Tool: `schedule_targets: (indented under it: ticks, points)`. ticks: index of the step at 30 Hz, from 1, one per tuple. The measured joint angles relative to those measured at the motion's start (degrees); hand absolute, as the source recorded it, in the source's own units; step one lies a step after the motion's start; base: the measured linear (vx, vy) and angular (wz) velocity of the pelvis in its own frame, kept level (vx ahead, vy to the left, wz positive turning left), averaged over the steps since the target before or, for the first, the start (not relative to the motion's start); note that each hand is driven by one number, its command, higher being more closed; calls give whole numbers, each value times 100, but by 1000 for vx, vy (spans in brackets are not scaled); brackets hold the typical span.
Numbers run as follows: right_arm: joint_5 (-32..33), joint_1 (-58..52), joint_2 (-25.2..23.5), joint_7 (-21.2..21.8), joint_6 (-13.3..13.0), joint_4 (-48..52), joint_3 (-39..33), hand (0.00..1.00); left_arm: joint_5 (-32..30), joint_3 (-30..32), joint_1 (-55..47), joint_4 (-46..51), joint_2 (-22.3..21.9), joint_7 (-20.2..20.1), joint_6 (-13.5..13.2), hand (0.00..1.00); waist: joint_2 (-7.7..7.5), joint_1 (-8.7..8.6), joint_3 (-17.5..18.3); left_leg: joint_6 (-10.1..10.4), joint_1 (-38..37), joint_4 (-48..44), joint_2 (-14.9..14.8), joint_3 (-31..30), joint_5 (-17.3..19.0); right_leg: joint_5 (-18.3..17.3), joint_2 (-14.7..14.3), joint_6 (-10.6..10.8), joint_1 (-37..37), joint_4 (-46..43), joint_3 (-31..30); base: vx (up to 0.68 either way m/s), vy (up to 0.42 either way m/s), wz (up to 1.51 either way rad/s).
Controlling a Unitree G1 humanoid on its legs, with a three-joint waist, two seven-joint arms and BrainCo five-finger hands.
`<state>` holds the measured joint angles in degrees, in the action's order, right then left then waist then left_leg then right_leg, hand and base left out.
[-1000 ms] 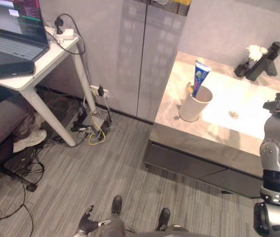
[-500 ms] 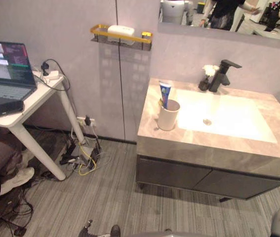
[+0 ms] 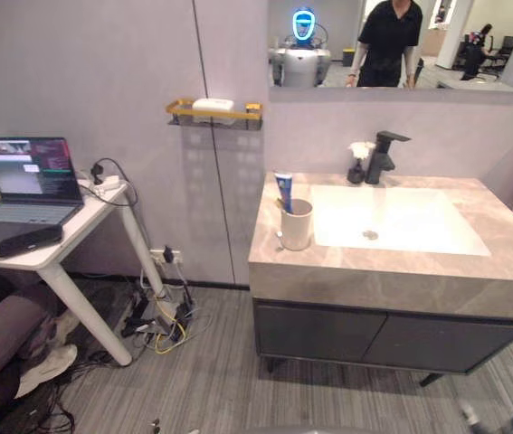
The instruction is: Organize washtable
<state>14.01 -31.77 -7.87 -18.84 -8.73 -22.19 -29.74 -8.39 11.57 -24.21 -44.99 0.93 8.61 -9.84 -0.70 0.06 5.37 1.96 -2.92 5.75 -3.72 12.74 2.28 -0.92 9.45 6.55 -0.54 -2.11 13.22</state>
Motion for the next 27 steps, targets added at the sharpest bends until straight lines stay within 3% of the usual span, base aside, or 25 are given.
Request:
schedule_targets:
  ticks: [2,5,7,14,20,24,27]
  points:
    - [-22,55,-5,121,168,-1110,-205,0,156,29,35,-79,-18,-22,0,0,29,92,-18,53,9,2,11,-8,-34,0,14,0,-29,22,35,13,-15,13]
    - [-86,204,11,186,367,-2662,-488,0,267,60,60,-407,22,34,-9,0,50,56,-25,90,-4,3,57,-202,-59,-12,36,20,-143,97,73,36,-27,12]
    - [-54,213,20,258,416,-2984,-407,0,266,60,63,-509,41,42,-10,0,54,55,-28,95,-9,3,78,-316,-62,-12,44,23,-219,151,73,61,-22,8]
    - [-63,470,251,300,339,-3514,-50,0,307,13,73,-684,107,76,-62,0,18,69,-52,20,-106,3,180,-654,-290,-100,76,125,-442,210,134,82,-22,15]
    - [-133,934,373,266,242,-3581,282,0,380,-179,85,-582,257,165,-72,0,-138,43,-204,-38,-123,0,250,-796,-377,-135,78,94,-544,244,269,93,-17,8]
    - [-192,1182,396,253,223,-3177,717,0,629,-781,-118,845,261,216,-61,0,-155,83,-460,-34,-152,-26,239,-778,-380,-157,70,79,-587,242,352,46,-22,11]
    - [-299,1162,414,255,212,-2794,1015,0,761,-1224,-52,1976,22,151,-83,0,-145,81,-615,-33,-173,2,226,-721,-381,-158,70,75,-618,226,369,-37,-8,-2]
